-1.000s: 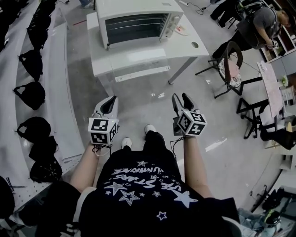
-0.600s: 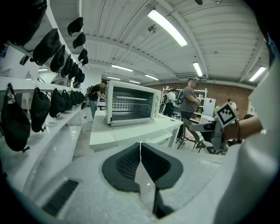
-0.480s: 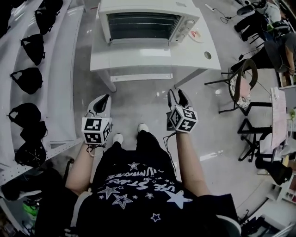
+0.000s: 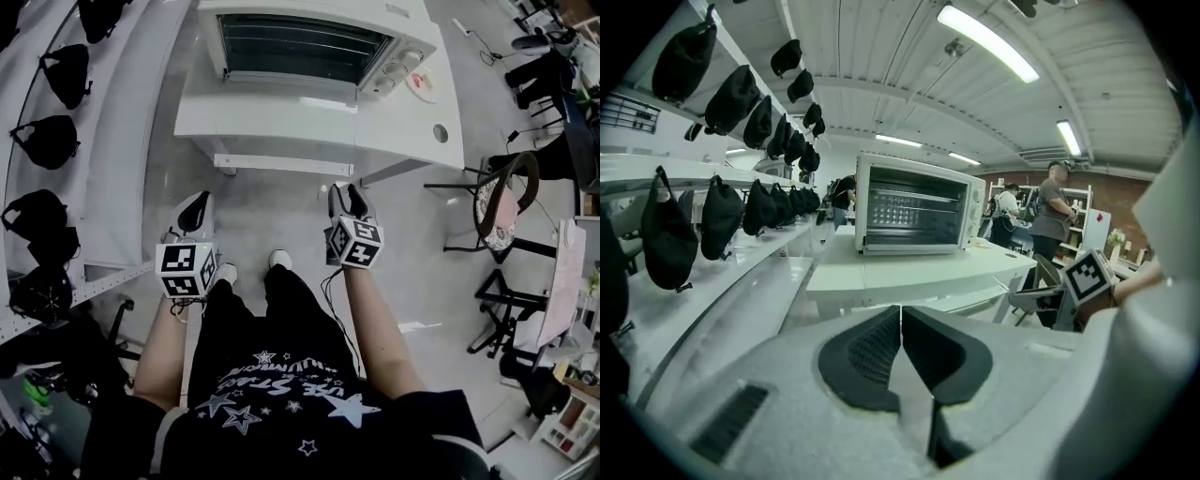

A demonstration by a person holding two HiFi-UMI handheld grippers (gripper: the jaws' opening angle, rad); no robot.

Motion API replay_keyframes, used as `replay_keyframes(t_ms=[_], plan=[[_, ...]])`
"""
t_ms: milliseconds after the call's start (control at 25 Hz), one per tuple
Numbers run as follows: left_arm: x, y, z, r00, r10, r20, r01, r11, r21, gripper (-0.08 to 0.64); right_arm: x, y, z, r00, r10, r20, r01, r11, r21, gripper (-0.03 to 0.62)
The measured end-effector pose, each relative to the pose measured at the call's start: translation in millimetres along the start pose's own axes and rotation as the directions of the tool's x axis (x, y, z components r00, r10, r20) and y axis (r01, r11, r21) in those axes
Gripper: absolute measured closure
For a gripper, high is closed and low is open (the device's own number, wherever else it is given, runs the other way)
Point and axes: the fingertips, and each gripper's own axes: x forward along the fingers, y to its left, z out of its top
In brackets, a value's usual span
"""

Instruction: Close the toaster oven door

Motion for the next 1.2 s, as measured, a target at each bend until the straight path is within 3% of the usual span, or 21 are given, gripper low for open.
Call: replay_keyframes(t_ms=[560,1200], plan=[[9.2,-4.4,-16.7,0.995,0.102,-0.019,-0.103,0.993,-0.053,0.537,44.2,-4.3,-5.9,0.997,0.043,0.062,-0.043,0.999,-0.011,0.424],[1.5,-3.5,-23.0,0.990,0.135,-0.026,-0.137,0.987,-0.088,0.537,47.7,-1.2,1.7,0.998,0.049,0.044,-0.046,0.996,-0.075,0.482]])
